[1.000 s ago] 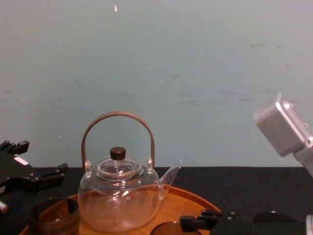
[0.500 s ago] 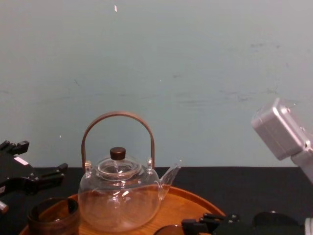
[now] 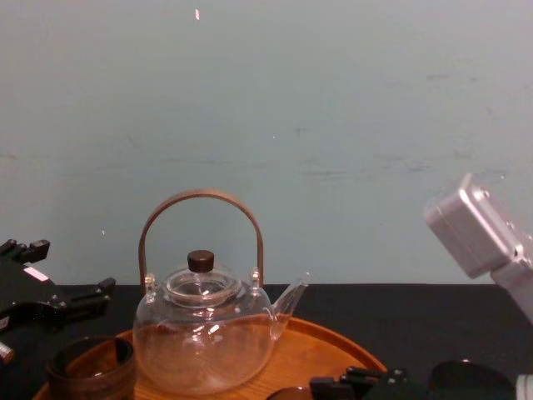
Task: Pick up the glass from the table and place it on the tray.
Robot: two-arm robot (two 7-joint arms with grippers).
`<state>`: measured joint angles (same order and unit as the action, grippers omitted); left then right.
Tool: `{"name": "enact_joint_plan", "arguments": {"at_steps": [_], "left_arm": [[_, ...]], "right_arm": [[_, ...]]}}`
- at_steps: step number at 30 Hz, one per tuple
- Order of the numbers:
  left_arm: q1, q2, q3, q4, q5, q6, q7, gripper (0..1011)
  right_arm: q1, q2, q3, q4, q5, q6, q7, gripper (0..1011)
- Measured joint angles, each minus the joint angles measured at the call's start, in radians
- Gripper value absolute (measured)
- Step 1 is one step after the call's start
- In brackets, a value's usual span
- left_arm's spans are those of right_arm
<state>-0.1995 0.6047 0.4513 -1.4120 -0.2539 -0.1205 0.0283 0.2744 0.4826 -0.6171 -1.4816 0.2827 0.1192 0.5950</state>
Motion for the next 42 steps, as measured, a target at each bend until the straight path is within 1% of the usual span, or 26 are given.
{"name": "enact_joint_plan", "arguments": {"at_steps": [2, 11, 13, 14, 15, 16, 17, 42], "left_arm": [[0.000, 0.000, 0.000, 0.000, 0.000, 0.000, 0.000, 1001], [0.000, 0.000, 0.000, 0.000, 0.000, 0.000, 0.000, 1001], [0.000, 0.000, 0.000, 0.000, 0.000, 0.000, 0.000, 1001], [0.000, 0.000, 0.000, 0.000, 0.000, 0.000, 0.000, 1001], [0.000, 0.000, 0.000, 0.000, 0.000, 0.000, 0.000, 1001], [0.000, 0.000, 0.000, 0.000, 0.000, 0.000, 0.000, 1001], [0.000, 0.000, 0.000, 0.000, 0.000, 0.000, 0.000, 1002], [0.000, 0.000, 0.000, 0.000, 0.000, 0.000, 0.000, 1001]], "right_arm": [[0.000, 0.001, -0.001, 0.000, -0.006, -0.003, -0.003, 903], [0.000, 0.001, -0.001, -0.001, -0.005, -0.003, -0.002, 903], [0.000, 0.001, -0.001, -0.001, -0.005, -0.003, -0.002, 927], [0.000, 0.001, -0.001, -0.001, -0.004, -0.003, -0.002, 956], [0.000, 0.001, -0.001, -0.001, -0.004, -0.003, -0.002, 956], [0.000, 0.001, -0.001, -0.001, -0.004, -0.003, -0.002, 997], [0.000, 0.001, -0.001, -0.001, -0.004, -0.003, -0.002, 1003], [-0.002, 0.002, 0.002, -0.002, 0.002, -0.003, 0.002, 1003]]}}
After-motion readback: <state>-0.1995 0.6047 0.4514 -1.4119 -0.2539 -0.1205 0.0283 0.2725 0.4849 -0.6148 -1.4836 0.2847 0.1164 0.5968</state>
